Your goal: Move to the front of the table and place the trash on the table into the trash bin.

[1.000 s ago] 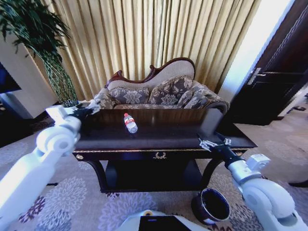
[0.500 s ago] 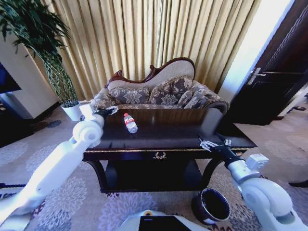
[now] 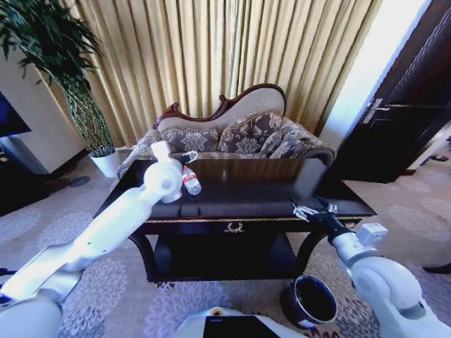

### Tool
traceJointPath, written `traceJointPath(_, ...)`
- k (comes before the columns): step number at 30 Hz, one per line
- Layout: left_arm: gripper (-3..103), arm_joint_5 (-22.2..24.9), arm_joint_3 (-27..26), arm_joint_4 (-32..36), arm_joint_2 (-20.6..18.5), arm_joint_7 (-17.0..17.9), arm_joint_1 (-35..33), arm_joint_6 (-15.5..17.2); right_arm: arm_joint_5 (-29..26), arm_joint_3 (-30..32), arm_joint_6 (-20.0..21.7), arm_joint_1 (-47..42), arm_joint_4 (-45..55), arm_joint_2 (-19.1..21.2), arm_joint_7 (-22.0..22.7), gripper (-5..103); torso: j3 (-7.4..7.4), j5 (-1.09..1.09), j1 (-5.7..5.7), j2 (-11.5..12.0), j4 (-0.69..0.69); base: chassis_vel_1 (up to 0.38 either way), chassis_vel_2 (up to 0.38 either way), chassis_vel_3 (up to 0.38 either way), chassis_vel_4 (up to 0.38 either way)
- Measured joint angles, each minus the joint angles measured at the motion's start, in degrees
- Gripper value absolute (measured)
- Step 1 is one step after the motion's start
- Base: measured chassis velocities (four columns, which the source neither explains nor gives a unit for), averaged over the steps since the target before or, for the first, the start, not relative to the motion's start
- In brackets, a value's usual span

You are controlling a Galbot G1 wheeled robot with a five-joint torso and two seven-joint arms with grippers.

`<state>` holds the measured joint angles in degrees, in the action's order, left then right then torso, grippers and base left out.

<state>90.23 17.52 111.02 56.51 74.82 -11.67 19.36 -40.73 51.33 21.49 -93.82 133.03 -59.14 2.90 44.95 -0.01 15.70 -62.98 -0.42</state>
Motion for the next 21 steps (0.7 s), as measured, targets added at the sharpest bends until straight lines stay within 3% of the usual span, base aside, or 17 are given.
traceJointPath(10, 100, 6.19, 2.42, -0.84, 3.66, 5.76, 0.75, -1.36, 0.01, -0.76, -0.09, 1.59, -2.82, 0.07, -0.10, 100, 0.00, 0.00, 0.00, 0.00, 0.00, 0.000, 0.000, 0.000, 0.000)
traceJointPath(21, 100, 6.23, 3.18, -1.65, 4.47, 10.55, -0.18, -1.27, 0.17, -1.79, -0.24, 3.12, -5.66, 0.23, -0.19, 100, 0.00, -0.01, 0.00, 0.00, 0.00, 0.000, 0.000, 0.000, 0.000)
